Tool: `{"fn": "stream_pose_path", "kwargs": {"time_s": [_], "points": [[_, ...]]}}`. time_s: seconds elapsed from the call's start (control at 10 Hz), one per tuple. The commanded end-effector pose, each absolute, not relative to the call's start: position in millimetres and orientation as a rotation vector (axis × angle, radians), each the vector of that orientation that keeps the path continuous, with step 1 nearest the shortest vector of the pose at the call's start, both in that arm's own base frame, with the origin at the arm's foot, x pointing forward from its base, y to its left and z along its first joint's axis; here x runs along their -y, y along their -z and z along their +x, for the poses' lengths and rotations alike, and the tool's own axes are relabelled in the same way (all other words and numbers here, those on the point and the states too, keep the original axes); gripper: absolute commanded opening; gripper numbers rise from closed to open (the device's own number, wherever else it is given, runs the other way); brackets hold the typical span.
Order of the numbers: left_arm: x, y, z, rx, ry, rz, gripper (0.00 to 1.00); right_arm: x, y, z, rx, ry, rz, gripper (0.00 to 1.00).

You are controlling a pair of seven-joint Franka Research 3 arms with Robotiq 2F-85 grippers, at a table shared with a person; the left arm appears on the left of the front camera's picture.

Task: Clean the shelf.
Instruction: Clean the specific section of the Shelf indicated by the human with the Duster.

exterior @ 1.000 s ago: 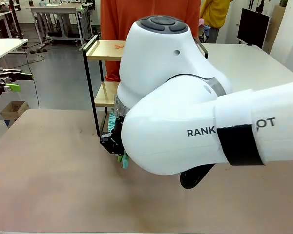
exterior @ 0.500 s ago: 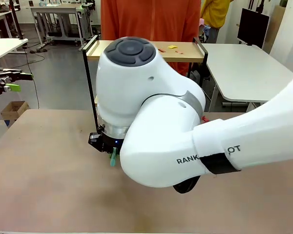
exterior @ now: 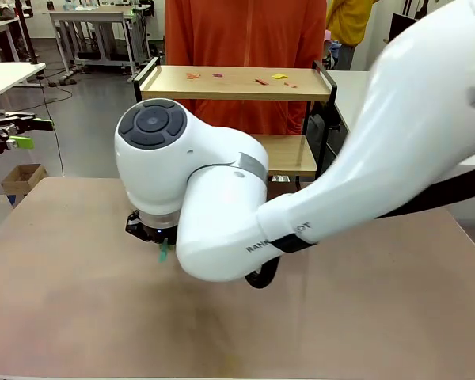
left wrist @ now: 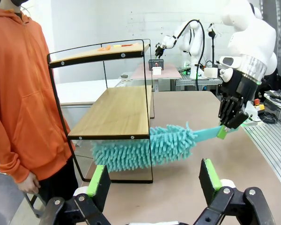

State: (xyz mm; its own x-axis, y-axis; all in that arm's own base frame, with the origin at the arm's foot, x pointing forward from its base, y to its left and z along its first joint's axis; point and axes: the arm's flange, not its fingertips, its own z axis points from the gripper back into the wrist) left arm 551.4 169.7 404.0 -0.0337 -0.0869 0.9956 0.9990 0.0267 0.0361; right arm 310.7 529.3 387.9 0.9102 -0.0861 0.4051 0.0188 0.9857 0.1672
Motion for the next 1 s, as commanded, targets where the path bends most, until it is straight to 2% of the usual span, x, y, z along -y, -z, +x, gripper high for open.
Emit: {"fn": "stream_pose_path", "kwargs": {"time_s": [0.0,0.8,0.9], "points": [[-167,-407,549,1.18,1.258,-1.103,1.0,-551,-385,322,0.453,0.089,0.152,0.13],[-167,-407,549,1.18,1.258,-1.103,1.0,-537,-344,353,0.38,0.05,0.088,0.13],[-167,-407,549,1.18,1.258,-1.103,1.0,-535,-353,348,0.337,0.041,0.129,0.13]]}}
